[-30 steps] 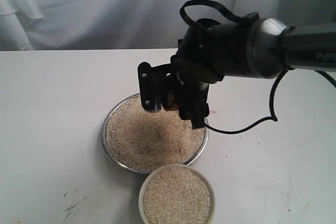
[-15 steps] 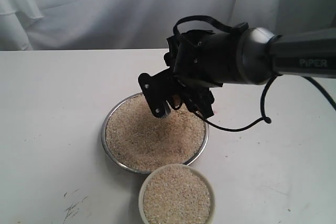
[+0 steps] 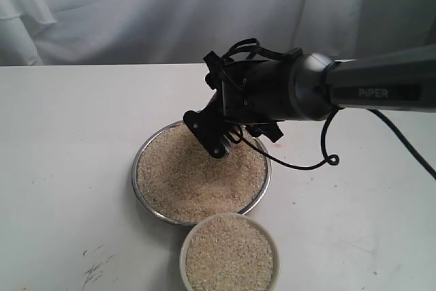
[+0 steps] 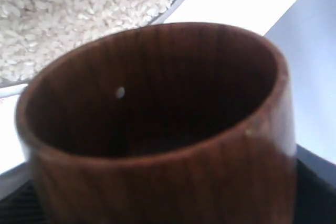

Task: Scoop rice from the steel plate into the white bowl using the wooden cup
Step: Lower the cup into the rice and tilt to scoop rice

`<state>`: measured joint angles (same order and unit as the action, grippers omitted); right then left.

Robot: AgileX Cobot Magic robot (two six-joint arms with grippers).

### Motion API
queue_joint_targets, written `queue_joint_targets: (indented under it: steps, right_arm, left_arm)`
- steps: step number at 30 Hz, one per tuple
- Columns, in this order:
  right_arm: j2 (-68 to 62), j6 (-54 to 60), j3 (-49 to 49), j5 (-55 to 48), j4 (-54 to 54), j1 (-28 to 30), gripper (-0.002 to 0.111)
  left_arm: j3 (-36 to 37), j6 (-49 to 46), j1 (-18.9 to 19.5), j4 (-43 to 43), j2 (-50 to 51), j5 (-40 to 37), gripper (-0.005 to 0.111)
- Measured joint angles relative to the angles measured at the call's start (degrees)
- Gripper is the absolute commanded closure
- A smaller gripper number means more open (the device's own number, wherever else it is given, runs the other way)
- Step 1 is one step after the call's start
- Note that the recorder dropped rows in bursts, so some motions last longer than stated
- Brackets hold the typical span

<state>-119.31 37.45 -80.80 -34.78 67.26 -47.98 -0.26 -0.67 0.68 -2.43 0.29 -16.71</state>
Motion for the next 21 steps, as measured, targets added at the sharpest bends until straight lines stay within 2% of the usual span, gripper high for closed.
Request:
queue_joint_targets:
  steps: [10, 21]
  right_arm:
    - [-6.86, -2.73, -6.45, -3.21, 5.73, -0.69, 0.108]
    - [-10.27, -7.03, -6.68, -7.10, 10.22, -1.67, 0.108]
  left_arm:
    - [0.00, 0.00, 0.00, 0.00, 0.00, 0.00, 0.107]
    - [0.00, 0.00, 0.00, 0.00, 0.00, 0.00, 0.107]
